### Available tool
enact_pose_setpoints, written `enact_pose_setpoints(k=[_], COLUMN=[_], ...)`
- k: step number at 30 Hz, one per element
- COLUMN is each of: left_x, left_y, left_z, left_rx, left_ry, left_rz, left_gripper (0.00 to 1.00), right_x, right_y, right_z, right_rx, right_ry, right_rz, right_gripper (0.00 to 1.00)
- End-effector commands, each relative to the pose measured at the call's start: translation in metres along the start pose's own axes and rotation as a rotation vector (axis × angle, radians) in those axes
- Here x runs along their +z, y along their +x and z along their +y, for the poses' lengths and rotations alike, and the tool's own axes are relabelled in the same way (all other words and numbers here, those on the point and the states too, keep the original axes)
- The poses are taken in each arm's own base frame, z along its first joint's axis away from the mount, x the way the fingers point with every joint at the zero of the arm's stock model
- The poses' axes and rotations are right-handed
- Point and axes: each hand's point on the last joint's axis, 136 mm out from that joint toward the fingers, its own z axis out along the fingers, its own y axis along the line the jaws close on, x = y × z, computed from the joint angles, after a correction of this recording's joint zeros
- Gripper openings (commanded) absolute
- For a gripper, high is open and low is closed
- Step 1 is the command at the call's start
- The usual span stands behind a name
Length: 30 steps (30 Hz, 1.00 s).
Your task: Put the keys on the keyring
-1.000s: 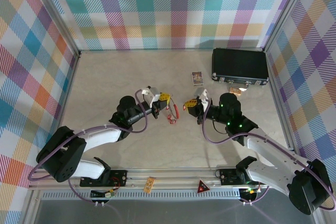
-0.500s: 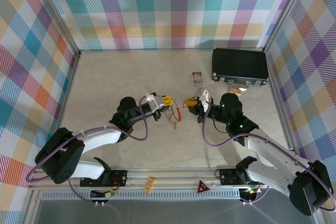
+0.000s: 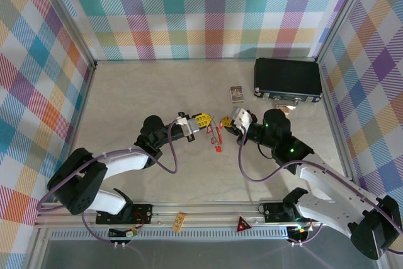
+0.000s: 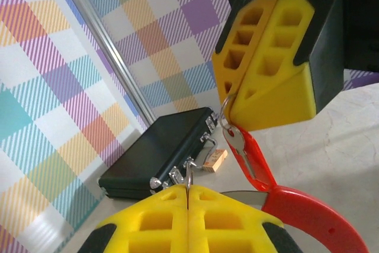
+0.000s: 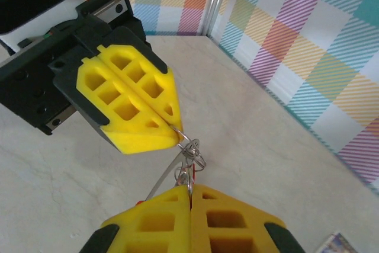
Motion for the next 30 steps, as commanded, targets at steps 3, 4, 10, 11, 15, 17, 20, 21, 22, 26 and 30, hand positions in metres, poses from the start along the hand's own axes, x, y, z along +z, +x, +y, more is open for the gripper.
enact_pose_setpoints(k=[3, 4, 10, 11, 15, 17, 20, 21, 22, 26, 30], left_x=[0.002, 0.002, 0.003, 0.003, 0.004, 0.005, 0.005, 0.005, 0.005, 0.006, 0.005], left_y=[-0.016, -0.014, -0.021, -0.023, -0.028, -0.028, -0.028, -0.029, -0.028, -0.030, -0.031], left_z=[-0.005, -0.007, -0.016, -0.018, -0.024, -0.024, -0.024, -0.026, -0.026, -0.028, -0.026], left_rx=[0.135, 0.135, 0.122, 0.105, 0.059, 0.055, 0.056, 0.055, 0.053, 0.045, 0.035], left_ry=[0.001, 0.007, 0.053, 0.065, 0.117, 0.119, 0.124, 0.129, 0.132, 0.140, 0.134], left_rz=[-0.125, -0.123, -0.151, -0.157, -0.181, -0.180, -0.184, -0.186, -0.185, -0.189, -0.190], left_gripper=[0.00, 0.00, 0.00, 0.00, 0.00, 0.00, 0.00, 0.00, 0.00, 0.00, 0.00], right_x=[-0.011, -0.013, -0.017, -0.018, -0.019, -0.021, -0.024, -0.024, -0.024, -0.022, -0.017], right_y=[-0.004, -0.005, 0.000, 0.001, 0.006, 0.007, 0.004, 0.004, 0.002, -0.003, -0.007], right_z=[-0.006, -0.006, -0.003, -0.002, 0.005, 0.006, 0.006, 0.007, 0.007, 0.009, 0.012], right_rx=[-0.155, -0.170, -0.231, -0.231, -0.264, -0.277, -0.295, -0.302, -0.308, -0.317, -0.334], right_ry=[0.029, 0.031, 0.021, 0.016, -0.011, -0.015, -0.017, -0.022, -0.026, -0.044, -0.054], right_rz=[0.072, 0.071, 0.101, 0.108, 0.123, 0.129, 0.128, 0.129, 0.129, 0.121, 0.105], right_gripper=[0.00, 0.00, 0.00, 0.00, 0.00, 0.00, 0.00, 0.00, 0.00, 0.00, 0.00])
